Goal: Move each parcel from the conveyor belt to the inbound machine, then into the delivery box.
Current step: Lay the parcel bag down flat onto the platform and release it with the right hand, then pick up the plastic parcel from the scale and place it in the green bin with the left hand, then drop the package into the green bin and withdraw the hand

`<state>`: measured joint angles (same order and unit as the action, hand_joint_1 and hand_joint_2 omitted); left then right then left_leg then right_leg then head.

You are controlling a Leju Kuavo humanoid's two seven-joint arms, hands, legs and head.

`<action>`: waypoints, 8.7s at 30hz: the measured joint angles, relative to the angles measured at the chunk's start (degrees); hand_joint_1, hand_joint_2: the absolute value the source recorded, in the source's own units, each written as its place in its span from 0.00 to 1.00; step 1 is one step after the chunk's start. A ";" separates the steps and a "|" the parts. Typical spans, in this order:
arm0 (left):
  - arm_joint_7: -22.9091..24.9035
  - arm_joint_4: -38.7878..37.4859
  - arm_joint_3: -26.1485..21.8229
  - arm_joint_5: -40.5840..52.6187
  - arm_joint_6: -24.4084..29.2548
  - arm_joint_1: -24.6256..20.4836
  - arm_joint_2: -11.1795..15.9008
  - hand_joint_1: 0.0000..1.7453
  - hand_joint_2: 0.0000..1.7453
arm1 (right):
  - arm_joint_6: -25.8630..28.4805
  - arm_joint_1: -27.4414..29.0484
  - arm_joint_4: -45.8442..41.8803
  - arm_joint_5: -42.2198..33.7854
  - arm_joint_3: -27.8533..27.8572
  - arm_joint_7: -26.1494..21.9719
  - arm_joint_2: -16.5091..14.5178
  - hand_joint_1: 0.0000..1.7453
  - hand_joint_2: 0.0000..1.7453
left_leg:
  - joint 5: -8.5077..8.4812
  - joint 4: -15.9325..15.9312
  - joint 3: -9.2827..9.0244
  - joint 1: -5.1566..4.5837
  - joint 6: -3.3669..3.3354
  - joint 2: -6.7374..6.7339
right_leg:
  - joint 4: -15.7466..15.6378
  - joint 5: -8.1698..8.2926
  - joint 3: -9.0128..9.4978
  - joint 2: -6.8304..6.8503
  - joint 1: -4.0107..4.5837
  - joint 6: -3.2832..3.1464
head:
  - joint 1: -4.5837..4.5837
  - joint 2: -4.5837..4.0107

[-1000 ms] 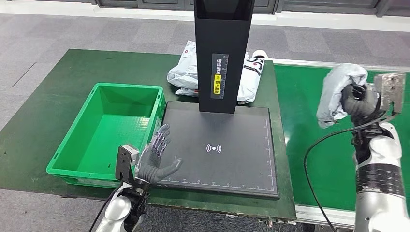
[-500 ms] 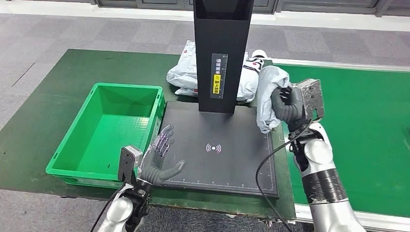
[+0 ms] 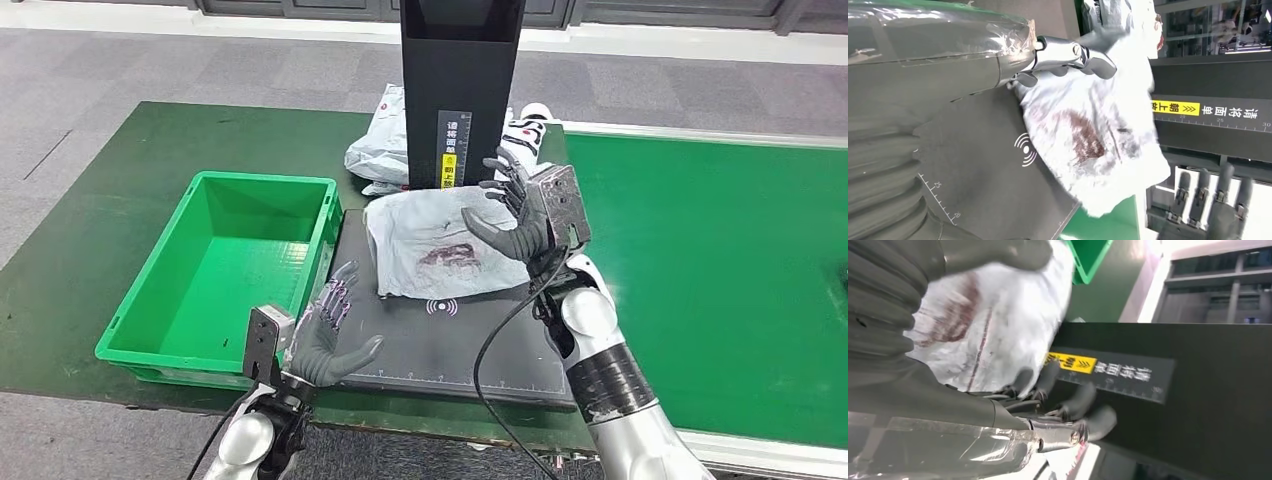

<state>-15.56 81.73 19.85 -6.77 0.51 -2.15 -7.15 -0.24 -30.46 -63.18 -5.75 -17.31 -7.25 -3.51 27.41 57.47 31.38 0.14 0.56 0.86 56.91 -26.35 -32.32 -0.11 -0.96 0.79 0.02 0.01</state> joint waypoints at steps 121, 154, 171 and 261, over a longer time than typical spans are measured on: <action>19.65 -53.16 16.00 84.15 14.03 -39.35 -1.60 1.00 1.00 | -11.67 36.50 -31.17 15.14 4.35 -7.41 -1.95 0.00 1.00 | -0.20 0.01 0.14 0.01 0.13 -0.16 | 0.03 0.29 -0.23 -0.14 0.02 -0.12 | 0.01 0.01; 24.70 -25.84 2.93 83.61 31.61 -35.31 4.45 1.00 1.00 | -4.94 37.03 -30.18 15.17 5.49 -6.33 -2.45 0.00 1.00 | -0.20 0.00 0.17 0.03 0.13 -0.18 | 0.04 0.28 -0.29 -0.16 0.04 -0.13 | 0.00 0.01; 23.76 -9.77 -1.50 85.37 32.56 -30.84 6.39 1.00 1.00 | -3.84 37.89 -31.22 16.24 7.48 -6.17 -2.89 0.00 1.00 | -0.20 0.00 0.20 0.03 0.13 -0.21 | 0.04 0.29 -0.32 -0.18 0.05 -0.13 | 0.00 0.01; 16.27 -6.23 -7.02 65.08 9.65 -27.06 9.65 0.00 0.00 | -5.34 42.50 -34.92 16.89 14.11 -5.17 -3.26 0.00 1.00 | -0.22 0.01 0.22 0.07 0.19 -0.49 | 0.04 0.34 -0.45 -0.37 0.10 -0.18 | 0.00 0.01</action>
<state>0.72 75.50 12.83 58.31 10.16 -29.21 2.51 -5.57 12.04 -98.09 11.15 -3.20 -12.42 -6.78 27.19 57.49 31.59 0.21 0.74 0.37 56.95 -26.02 -32.77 -0.48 -0.86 0.61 0.02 0.01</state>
